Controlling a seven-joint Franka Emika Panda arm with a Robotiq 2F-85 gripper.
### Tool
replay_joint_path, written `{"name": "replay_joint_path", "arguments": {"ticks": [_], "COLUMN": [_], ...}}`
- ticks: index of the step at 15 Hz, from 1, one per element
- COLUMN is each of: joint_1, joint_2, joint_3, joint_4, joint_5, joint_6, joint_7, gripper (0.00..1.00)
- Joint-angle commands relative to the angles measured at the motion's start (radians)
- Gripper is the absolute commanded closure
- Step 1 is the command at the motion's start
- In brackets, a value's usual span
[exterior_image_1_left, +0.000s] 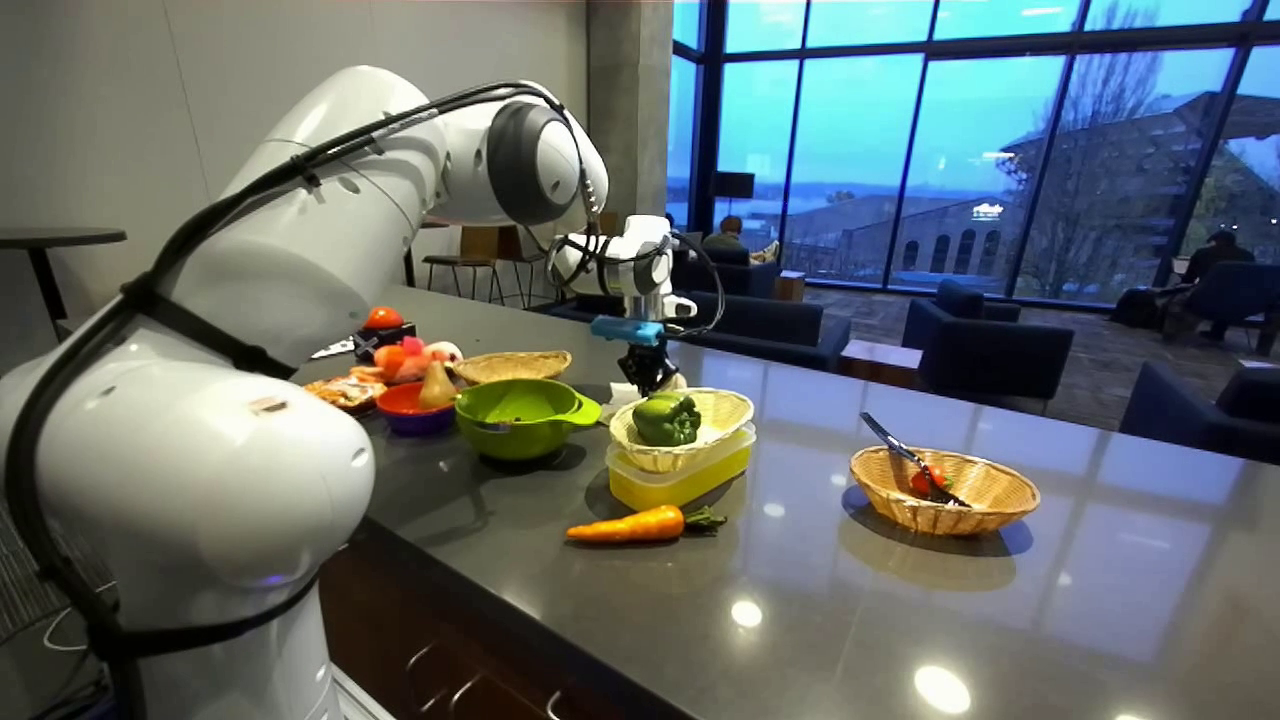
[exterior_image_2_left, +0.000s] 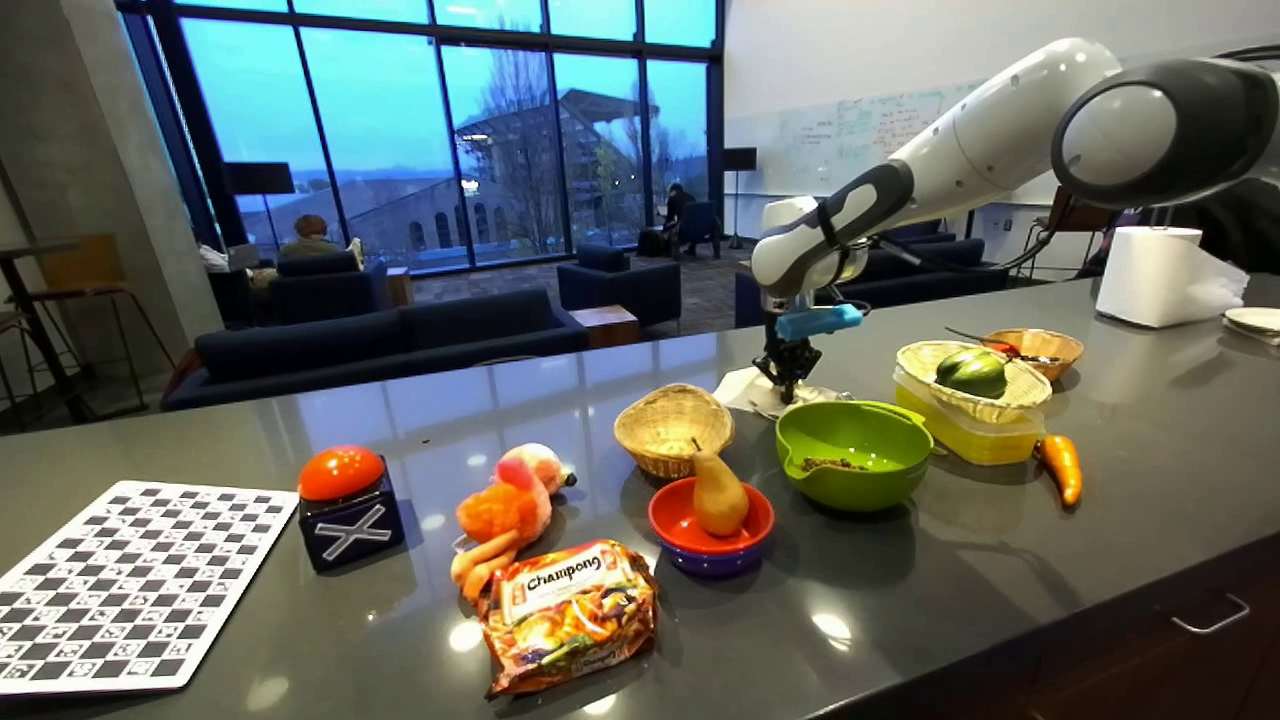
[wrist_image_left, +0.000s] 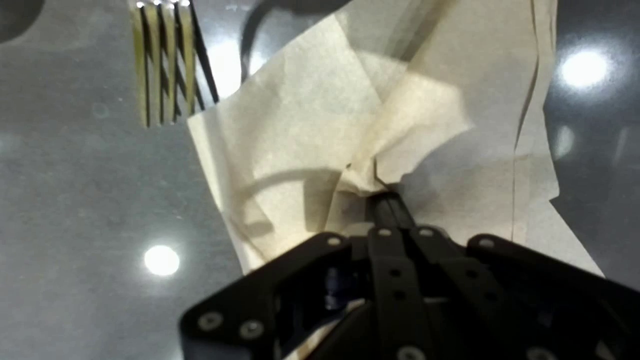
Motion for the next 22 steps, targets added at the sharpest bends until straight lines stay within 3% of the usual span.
{"name": "replay_joint_path", "arguments": {"ticks": [1, 15, 16, 19, 22], "joint_1": [-0.005, -0.006, -0.005, -0.005, -0.003], "joint_2": [-0.003, -0.001, -0.001, 0.000, -0.007], "joint_3": [0.008, 0.014, 0.013, 0.014, 0.012], "joint_4": [0.014, 0.017, 0.018, 0.019, 0.012], "joint_5": [-0.004, -0.001, -0.001, -0.001, -0.003], "joint_6": [-0.031, -0.031, -0.033, -0.038, -0.034], "joint_7": [0.000, -0.001, 0.002, 0.001, 0.005], "gripper": [1.00, 1.00, 0.74, 0.63, 0.42]}}
